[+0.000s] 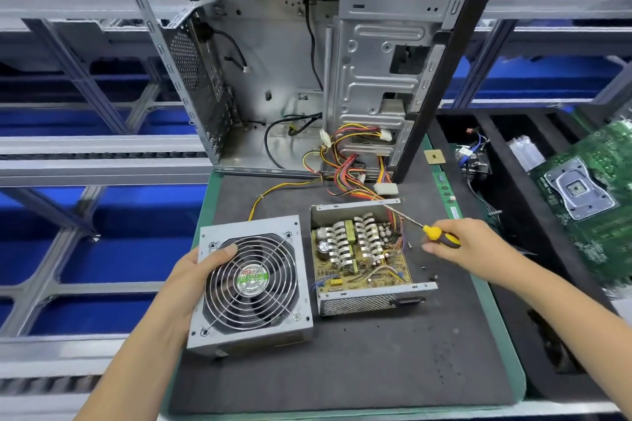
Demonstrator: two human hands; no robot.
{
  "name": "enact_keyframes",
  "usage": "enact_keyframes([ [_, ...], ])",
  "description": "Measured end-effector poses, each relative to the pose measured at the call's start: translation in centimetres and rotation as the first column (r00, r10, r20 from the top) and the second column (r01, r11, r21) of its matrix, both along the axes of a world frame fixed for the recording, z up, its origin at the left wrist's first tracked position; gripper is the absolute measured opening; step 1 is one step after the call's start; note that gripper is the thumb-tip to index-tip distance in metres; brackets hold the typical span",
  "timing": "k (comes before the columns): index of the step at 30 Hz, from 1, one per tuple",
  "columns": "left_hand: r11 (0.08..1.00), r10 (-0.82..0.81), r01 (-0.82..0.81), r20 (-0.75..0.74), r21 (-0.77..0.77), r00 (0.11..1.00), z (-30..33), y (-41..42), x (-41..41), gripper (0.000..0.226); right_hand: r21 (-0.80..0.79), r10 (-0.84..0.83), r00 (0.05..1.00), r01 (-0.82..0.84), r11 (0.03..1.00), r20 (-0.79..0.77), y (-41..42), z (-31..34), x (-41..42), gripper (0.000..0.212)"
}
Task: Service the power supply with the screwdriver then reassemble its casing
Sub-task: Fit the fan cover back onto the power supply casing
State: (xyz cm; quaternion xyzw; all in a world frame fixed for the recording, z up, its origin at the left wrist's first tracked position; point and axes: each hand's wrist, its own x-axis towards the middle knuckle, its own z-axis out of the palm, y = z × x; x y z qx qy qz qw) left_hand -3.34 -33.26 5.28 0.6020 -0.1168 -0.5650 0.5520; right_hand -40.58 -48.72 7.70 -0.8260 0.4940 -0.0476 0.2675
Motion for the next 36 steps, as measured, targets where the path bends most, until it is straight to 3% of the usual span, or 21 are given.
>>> enact_keyframes([
  [5,1.000,0.007,-0.007,0.002,0.000,1.000,0.0,0.0,0.0,0.040,0.071,0.084,0.996,-0.083,0.994,-0.007,0.8,2.4,0.9,0.024],
  [9,1.000,0.009,-0.009,-0.009,-0.005,1.000,0.0,0.0,0.0,0.045,0.136,0.098,0.972,-0.129,0.982,0.214,1.4,5.1,5.2,0.011],
  [15,1.000,0.003,-0.003,-0.012,0.003,1.000,0.0,0.0,0.1,0.049,0.136,0.079,0.845,-0.177,0.975,0.529,2.6,4.9,15.6,0.011],
  [21,1.000,0.023,-0.023,-0.037,-0.003,0.999,0.0,0.0,0.0,0.034,0.101,0.003,0.871,-0.061,0.993,0.492,2.6,2.4,17.4,0.014],
  [27,1.000,0.025,-0.026,-0.041,-0.004,0.999,0.0,0.1,0.0,0.031,0.017,0.042,0.905,-0.055,0.998,0.424,2.9,1.7,17.4,0.006],
  [32,1.000,0.023,-0.023,-0.031,0.000,0.999,0.0,0.1,0.0,0.047,-0.167,0.185,0.896,-0.127,0.978,0.404,3.4,1.4,18.0,0.006],
  [36,1.000,0.013,-0.013,-0.022,0.001,1.000,-0.1,0.2,0.1,0.047,-0.400,0.381,0.884,-0.257,0.880,0.271,3.6,0.6,17.9,0.007],
])
